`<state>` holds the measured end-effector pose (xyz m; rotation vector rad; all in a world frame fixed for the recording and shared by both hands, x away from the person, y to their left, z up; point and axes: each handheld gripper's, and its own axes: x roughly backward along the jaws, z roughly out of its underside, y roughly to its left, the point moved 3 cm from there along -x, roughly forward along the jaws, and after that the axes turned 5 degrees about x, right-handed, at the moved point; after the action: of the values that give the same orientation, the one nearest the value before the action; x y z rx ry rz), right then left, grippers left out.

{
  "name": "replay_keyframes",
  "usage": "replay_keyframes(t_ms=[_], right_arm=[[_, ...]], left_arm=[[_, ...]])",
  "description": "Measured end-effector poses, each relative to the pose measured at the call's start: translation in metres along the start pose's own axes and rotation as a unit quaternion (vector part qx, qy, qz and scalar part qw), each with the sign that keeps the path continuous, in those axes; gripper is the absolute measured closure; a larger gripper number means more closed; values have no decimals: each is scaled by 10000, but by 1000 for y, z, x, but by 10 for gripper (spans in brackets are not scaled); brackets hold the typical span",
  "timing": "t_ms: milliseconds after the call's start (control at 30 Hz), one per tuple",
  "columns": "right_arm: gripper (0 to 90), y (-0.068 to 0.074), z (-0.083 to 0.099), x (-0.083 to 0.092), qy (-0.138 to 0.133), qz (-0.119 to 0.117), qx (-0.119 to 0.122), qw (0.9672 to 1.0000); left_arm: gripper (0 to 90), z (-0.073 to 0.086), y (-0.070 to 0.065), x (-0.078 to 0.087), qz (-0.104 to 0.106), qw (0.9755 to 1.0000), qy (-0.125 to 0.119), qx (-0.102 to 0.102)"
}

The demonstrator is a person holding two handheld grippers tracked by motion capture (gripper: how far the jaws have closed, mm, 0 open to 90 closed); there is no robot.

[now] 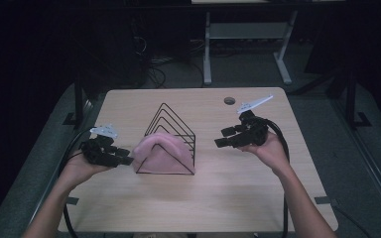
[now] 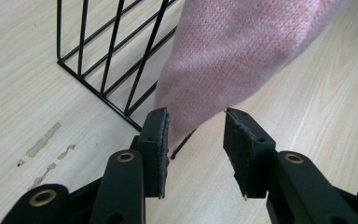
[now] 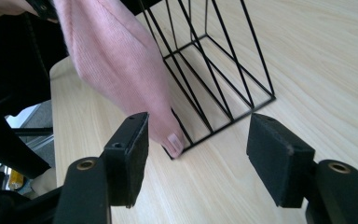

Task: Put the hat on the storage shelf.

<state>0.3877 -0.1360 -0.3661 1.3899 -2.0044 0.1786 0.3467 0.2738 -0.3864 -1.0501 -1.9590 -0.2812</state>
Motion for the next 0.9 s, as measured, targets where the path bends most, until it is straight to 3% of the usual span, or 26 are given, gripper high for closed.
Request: replay_keyframes(t_ms=[300,567,900], right_arm=[[378,-9,22,10,-16,89,-197,9998],[373,-15,38,18,6,170,-325,9993],[369,-21,64,30,9,266,-490,9984]], left_arm=[[546,3,0,0,-43,9999,-32,96],[519,6,0,-1,-36,10000,-10,56],[414,10,0,1,-133,9998,-80,126]])
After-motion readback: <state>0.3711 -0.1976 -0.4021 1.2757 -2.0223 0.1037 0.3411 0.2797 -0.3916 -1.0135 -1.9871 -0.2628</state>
